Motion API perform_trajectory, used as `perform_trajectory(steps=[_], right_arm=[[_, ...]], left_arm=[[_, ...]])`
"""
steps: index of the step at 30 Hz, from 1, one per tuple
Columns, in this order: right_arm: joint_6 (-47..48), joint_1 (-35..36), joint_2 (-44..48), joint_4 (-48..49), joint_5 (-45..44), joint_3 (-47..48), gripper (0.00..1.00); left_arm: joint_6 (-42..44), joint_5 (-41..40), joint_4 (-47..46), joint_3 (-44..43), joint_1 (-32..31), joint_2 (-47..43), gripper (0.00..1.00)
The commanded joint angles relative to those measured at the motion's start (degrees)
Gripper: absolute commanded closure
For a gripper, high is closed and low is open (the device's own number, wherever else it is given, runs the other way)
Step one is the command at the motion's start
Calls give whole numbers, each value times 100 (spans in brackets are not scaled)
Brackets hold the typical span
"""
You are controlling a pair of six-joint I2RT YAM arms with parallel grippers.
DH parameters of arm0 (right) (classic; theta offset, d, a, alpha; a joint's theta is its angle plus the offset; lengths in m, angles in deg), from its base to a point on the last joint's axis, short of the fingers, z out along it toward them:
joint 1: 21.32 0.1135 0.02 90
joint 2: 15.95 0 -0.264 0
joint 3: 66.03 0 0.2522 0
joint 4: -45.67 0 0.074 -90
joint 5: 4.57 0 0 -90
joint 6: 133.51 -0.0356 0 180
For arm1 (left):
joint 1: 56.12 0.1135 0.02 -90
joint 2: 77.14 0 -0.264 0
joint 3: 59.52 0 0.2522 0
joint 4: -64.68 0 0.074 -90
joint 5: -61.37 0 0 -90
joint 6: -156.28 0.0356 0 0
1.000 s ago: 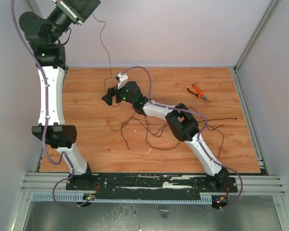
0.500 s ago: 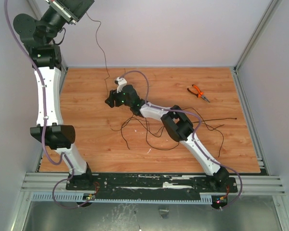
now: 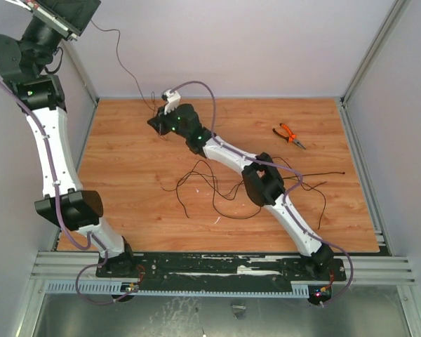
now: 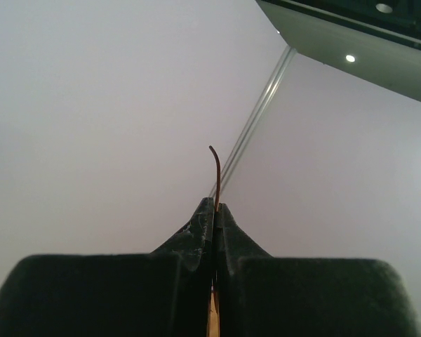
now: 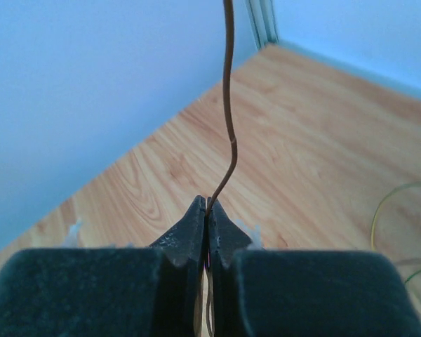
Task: Zip-tie the wires
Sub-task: Straighten the cable at the center of the board.
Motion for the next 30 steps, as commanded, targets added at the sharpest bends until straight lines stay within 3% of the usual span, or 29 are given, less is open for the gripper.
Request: perform_trajectory(steps=[1, 8, 13, 18, 23, 30], right_arm=[[-81, -162, 1064, 287, 305, 302, 100], [-1604, -642, 1853, 1142, 1343, 58, 100], [-2039, -835, 2117, 1375, 1810, 168, 100], [-1793, -1068, 2509, 587, 1877, 159, 100], [-150, -1254, 3278, -1612, 764, 0, 100], [1526, -1447, 4856, -3416, -1869, -1538, 100]], left_arm=[[-188, 182, -409, 243, 244, -374, 100], [-293, 226, -648, 594, 347, -523, 100], [-283, 221, -712, 852, 378, -600, 100], [-603, 149, -1174, 1513, 567, -815, 100], [-457, 113, -1242, 2180, 654, -1196, 100], [105, -268, -1218, 3794, 633, -2206, 100]])
